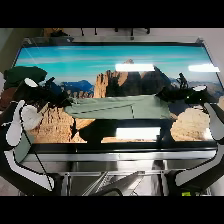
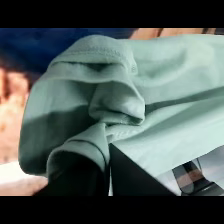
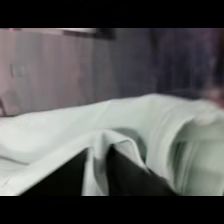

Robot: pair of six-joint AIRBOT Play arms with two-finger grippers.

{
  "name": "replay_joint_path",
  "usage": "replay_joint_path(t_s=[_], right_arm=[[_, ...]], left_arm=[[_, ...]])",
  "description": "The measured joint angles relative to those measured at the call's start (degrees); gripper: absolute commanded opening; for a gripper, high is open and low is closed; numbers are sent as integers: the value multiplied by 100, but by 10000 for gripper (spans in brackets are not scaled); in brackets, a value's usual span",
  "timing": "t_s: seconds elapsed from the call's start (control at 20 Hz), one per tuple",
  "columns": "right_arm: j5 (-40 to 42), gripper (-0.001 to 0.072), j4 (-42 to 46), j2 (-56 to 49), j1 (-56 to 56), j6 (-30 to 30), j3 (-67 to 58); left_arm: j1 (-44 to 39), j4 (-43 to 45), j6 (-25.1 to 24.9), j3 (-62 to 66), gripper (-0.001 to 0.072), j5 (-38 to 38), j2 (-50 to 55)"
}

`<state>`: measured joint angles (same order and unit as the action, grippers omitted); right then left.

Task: Fold the shirts.

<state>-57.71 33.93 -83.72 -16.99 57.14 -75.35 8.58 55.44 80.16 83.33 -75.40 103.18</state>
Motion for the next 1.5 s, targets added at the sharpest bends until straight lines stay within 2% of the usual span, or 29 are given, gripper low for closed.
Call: replay_joint_path(t_s=[0.05, 0.1, 0.3, 0.4, 0.55, 0.95, 1.0, 1.05, 1.1, 1.15, 1.2, 1.25, 1.5], right_arm=[[-72, 548, 2, -24, -39, -39, -105], [-190, 638, 7, -28, -101, -87, -232], [-721, 648, 422, 61, -431, -129, -601], [-975, 705, 872, 68, -577, -74, -647], [-1250, 705, 1268, -66, -656, 44, -656], [-1674, 690, 994, -522, -444, 11, -669], [-1692, 540, 964, -562, -367, -7, -669], [-1687, 225, 981, -595, -291, -26, -667], [-1676, 111, 1021, -632, -219, -39, -662], [-1707, 81, 1067, -662, -146, -79, -660], [-1700, 23, 1108, -651, -87, -127, -686], [-1714, 23, 1082, -649, -46, -131, -713], [-2083, 23, 997, -203, -2, -116, -1051]], left_arm=[[-2, 0, 2, 68, 702, -57, 59], [-4, -2, 13, 144, 702, -118, 94], [0, 0, 31, 634, 701, -527, 166], [13, 7, 125, 942, 701, -774, 177], [-4, 17, 302, 1368, 701, -1091, 179], [-636, -2, 520, 2022, 699, -1279, 184], [-782, -4, 535, 2041, 681, -1191, 186], [-935, -7, 535, 2055, 529, -1106, 186], [-1110, -4, 535, 2068, 366, -999, 186], [-1281, -7, 535, 2074, 197, -874, 190], [-1478, -7, 535, 2079, 76, -752, 201], [-1659, -9, 535, 2083, 16, -603, 216], [-2710, -17, 546, 2092, 16, 216, 682]])
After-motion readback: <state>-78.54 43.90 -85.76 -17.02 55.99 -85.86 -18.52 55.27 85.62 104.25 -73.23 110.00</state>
